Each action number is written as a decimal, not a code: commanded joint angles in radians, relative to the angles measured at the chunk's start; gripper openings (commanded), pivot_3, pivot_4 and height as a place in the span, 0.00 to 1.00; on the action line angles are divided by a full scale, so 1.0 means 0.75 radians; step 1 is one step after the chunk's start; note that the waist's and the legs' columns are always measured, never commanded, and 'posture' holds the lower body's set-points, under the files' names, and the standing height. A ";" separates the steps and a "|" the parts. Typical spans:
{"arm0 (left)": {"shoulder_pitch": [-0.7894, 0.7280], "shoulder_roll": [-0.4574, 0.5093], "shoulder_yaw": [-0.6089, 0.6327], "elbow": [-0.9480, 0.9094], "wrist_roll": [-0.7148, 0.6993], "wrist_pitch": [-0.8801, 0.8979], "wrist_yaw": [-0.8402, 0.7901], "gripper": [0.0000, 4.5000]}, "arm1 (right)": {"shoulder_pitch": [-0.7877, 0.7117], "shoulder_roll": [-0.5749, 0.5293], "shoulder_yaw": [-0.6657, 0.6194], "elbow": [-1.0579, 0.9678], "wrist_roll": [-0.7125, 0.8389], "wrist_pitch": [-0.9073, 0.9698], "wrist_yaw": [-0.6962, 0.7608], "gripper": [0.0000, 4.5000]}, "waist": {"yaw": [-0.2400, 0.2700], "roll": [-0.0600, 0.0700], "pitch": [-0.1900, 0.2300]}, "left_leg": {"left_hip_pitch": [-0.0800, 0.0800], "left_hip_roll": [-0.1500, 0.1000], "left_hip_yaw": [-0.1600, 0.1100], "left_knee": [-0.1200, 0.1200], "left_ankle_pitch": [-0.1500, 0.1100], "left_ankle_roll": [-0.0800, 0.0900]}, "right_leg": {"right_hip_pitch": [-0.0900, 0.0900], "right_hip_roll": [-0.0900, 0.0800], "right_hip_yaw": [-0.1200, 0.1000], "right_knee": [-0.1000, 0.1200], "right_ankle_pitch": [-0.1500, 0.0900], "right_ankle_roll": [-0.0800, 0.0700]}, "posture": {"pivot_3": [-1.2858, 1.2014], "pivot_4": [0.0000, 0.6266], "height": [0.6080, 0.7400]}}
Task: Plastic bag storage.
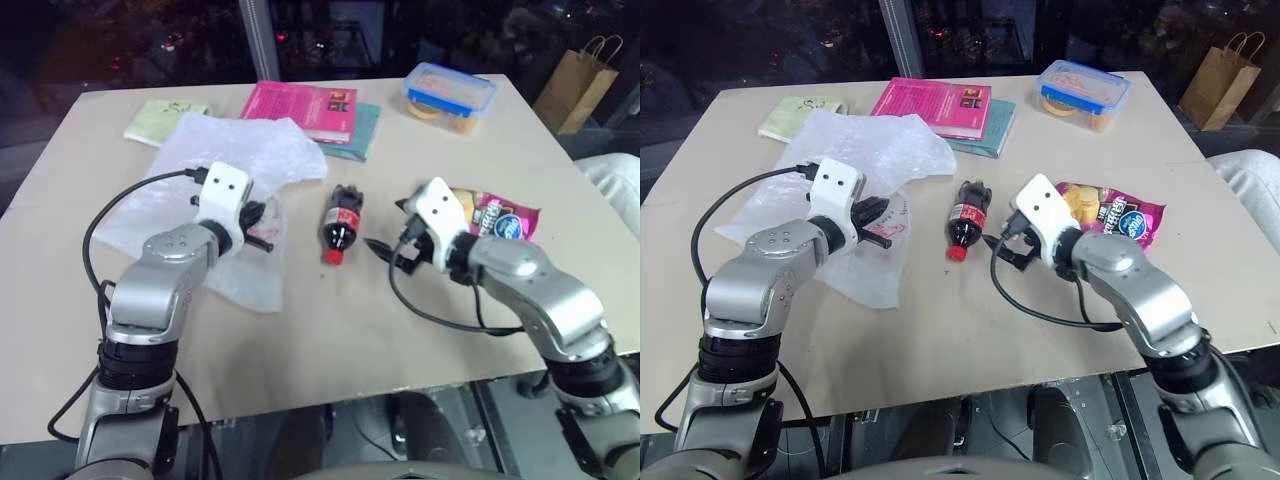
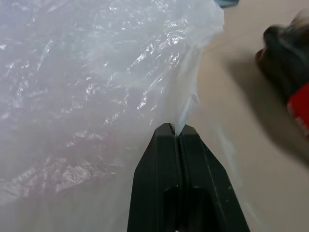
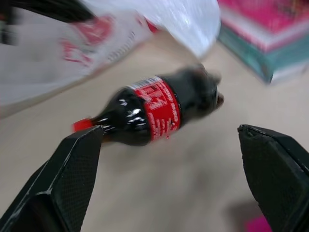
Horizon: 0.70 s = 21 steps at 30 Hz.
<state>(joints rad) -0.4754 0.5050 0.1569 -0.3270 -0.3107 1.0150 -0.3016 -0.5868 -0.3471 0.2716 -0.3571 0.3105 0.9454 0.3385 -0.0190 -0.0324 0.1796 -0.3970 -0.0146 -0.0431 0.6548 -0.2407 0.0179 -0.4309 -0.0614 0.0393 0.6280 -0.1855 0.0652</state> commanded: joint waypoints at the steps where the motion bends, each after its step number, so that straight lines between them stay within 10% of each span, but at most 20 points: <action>1: -0.066 -0.054 0.158 -0.115 -0.098 0.090 0.043 0.00 | -0.121 0.135 -0.013 0.113 -0.024 0.175 -0.100 1.00 | 0.002 0.000 0.000 | 0.000 0.000 0.000 0.000 0.000 0.000 | 0.000 0.000 0.000 0.000 0.000 0.000 | 0.52 0.24 1.00; 11: -0.107 -0.023 0.457 -0.214 -0.370 0.286 0.024 0.00 | -0.341 0.583 -0.344 0.407 0.043 0.430 -0.309 1.00 | 0.001 0.001 0.000 | -0.001 -0.003 -0.012 -0.002 0.000 -0.001 | -0.001 -0.001 -0.002 0.001 0.001 -0.001 | 0.52 0.24 1.00; 21: -0.155 0.001 0.501 -0.218 -0.450 0.335 0.061 0.00 | -0.508 0.709 -0.278 0.962 -0.108 0.195 -0.444 1.00 | -0.008 0.003 -0.003 | 0.000 -0.006 -0.011 -0.004 0.002 -0.005 | 0.000 -0.002 -0.005 0.001 0.001 -0.002 | 0.52 0.24 1.00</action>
<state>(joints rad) -0.5779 0.4819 0.5119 -0.4529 -0.6271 1.2621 -0.2545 -0.9605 0.1324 0.0442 0.2865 0.2733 1.1084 0.0302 -0.0249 -0.0301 0.1774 -0.3968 -0.0192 -0.0510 0.6520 -0.2389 0.0139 -0.4306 -0.0629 0.0357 0.6289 -0.1848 0.0639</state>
